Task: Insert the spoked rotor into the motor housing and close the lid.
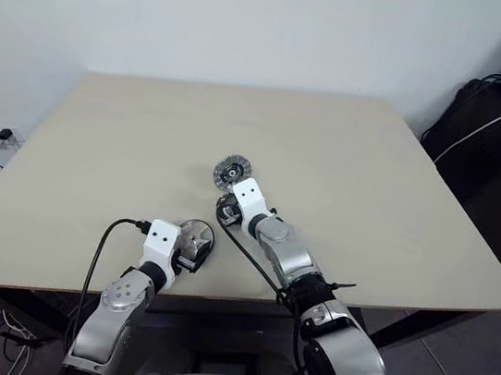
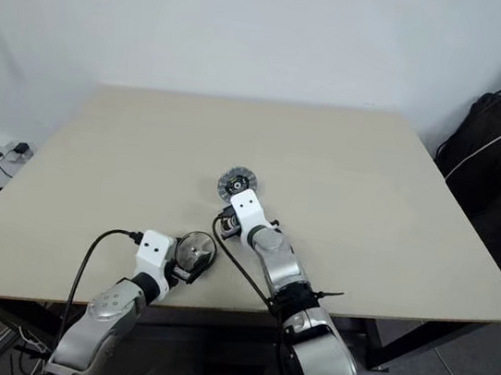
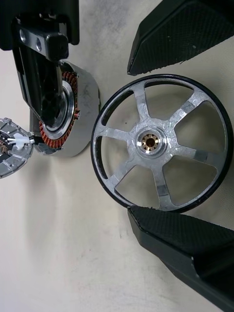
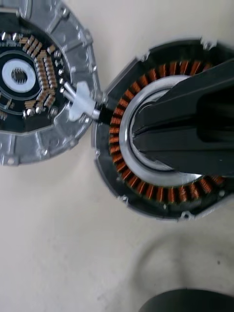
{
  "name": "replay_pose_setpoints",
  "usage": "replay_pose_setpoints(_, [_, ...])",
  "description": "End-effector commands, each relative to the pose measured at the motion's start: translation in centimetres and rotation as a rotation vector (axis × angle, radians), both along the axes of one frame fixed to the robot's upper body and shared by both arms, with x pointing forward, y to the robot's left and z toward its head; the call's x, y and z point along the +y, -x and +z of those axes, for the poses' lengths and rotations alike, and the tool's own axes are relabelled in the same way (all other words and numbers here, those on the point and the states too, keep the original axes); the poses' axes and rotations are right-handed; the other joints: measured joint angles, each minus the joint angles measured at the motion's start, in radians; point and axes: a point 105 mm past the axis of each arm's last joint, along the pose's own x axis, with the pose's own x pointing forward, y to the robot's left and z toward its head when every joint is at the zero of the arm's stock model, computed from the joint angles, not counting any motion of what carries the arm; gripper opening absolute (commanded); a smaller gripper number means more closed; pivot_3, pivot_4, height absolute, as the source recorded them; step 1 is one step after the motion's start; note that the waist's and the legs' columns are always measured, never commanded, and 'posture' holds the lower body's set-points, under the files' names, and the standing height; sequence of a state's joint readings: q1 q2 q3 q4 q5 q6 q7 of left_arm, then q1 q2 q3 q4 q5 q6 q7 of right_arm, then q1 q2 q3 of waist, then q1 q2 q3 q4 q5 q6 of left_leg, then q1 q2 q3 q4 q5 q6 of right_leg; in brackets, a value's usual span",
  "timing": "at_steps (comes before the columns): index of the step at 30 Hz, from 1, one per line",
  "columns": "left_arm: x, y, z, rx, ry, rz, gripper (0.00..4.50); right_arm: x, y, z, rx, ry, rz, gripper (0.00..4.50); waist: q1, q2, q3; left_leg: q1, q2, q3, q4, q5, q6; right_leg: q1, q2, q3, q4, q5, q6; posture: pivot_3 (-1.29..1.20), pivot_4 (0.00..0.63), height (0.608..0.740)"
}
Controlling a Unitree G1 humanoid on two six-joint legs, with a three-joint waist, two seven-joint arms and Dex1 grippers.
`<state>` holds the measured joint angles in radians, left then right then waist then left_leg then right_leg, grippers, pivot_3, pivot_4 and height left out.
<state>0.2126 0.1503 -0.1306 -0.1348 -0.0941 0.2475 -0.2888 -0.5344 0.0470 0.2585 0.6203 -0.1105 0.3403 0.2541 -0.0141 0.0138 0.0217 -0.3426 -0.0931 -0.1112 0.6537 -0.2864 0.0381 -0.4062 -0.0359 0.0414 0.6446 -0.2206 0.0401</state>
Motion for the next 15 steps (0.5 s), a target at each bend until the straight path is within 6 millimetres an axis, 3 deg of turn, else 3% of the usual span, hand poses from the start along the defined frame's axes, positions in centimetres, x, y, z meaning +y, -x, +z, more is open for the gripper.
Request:
replay_pose_setpoints(1, [-0.5,-0.6,1.7,-0.073,0.010,-0.018,4.50,0.0,0.4,0.6,0.013,-0.017,0.042,0.04,-0.001,0.000,0.000,0.000,0.000,0.000,0.000,0.000,0.000,0.000,0.000,0.000,0.000,0.000,0.000,0.00,0.000,0.740])
replay_pose_setpoints(6, [-0.7,-0.7,1.6,-0.068,0.014,-0.027,4.50,0.8,1.2,1.9,-0.006,-0.063,0.122,0.04,0.000,0.000,0.000,0.000,0.000,0.000,0.000,0.000,0.000,0.000,0.000,0.000,0.000,0.000,0.000,0.00,0.000,0.740])
replay_pose_setpoints(15, [-0.9,-0.8,1.5,-0.066,0.021,-0.028,4.50,-0.4,-0.9,2.9,-0.126,-0.022,-0.031,0.04,0.000,0.000,0.000,0.000,0.000,0.000,0.000,0.000,0.000,0.000,0.000,0.000,0.000,0.000,0.000,0.00,0.000,0.740])
